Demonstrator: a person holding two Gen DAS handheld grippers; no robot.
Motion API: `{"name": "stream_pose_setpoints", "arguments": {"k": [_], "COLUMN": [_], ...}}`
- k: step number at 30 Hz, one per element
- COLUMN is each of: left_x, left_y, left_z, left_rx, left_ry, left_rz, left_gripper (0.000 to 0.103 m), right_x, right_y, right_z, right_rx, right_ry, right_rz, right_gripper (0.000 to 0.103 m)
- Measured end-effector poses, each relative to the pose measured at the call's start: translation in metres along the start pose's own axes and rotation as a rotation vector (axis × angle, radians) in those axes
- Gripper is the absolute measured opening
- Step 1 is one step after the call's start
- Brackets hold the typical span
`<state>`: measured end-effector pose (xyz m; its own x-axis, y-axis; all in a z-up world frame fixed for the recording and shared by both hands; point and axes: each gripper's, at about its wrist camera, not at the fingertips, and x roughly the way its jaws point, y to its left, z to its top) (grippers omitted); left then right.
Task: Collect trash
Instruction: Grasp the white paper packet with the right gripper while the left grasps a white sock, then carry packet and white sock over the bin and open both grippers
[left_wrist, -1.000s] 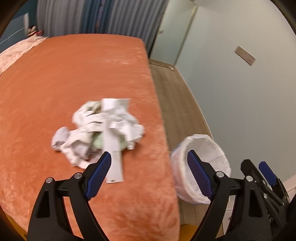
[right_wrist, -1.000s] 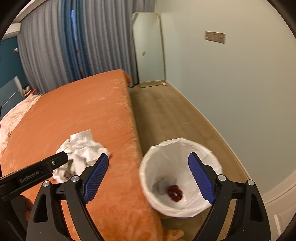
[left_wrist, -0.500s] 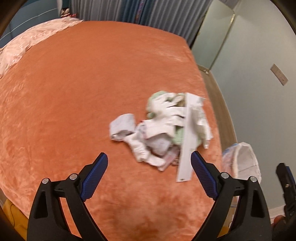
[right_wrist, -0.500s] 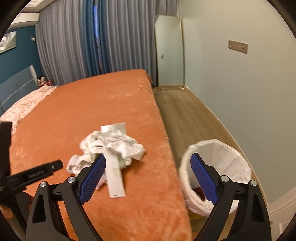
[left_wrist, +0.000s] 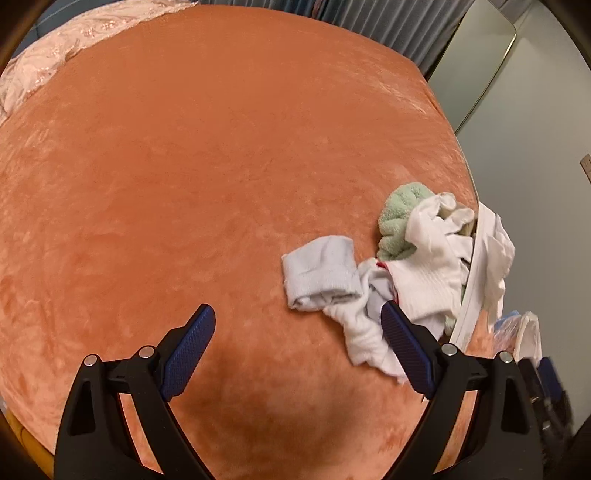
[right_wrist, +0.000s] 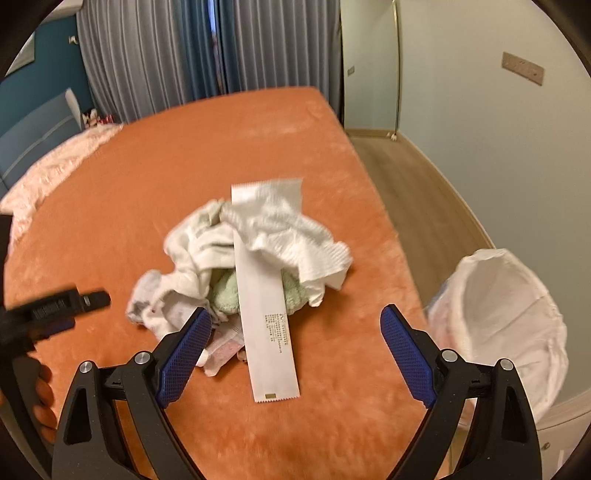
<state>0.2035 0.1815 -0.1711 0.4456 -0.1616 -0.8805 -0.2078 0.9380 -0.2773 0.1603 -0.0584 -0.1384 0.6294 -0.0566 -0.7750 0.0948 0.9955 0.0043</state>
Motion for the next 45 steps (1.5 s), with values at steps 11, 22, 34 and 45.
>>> {"name": "stream_pose_setpoints", "arguments": {"k": [11, 22, 34, 45], "left_x": [0.069, 0.057, -0.056, -0.145], "left_y": [-0.008, 0.005, -0.031, -0.108], "left_z": [0.021, 0.018, 0.027, 0.007], "left_rx": [-0.04, -0.104, -0.033, 0.108], "left_ry": [0.127, 0.126, -0.083, -0.188], "left_rz": [-0.046, -0.101, -0.138, -0.226], "left_gripper": [0.067, 0.039, 0.037, 0.038], "right_x": [0.075, 0.078, -0.023, -0.086], "right_y": [0.019, 0.021, 0.011, -0.025], "right_z": [-0.013, -0.025, 0.003, 0.02], "right_rx": [-0.021, 0.001, 0.026, 0.062], "right_ry": [0.139, 0.186, 0.02, -0.061], "right_rz": [0.056, 0.121, 0.229, 0.257], "right_gripper": [0.068, 0.041, 0.039, 0.004]}}
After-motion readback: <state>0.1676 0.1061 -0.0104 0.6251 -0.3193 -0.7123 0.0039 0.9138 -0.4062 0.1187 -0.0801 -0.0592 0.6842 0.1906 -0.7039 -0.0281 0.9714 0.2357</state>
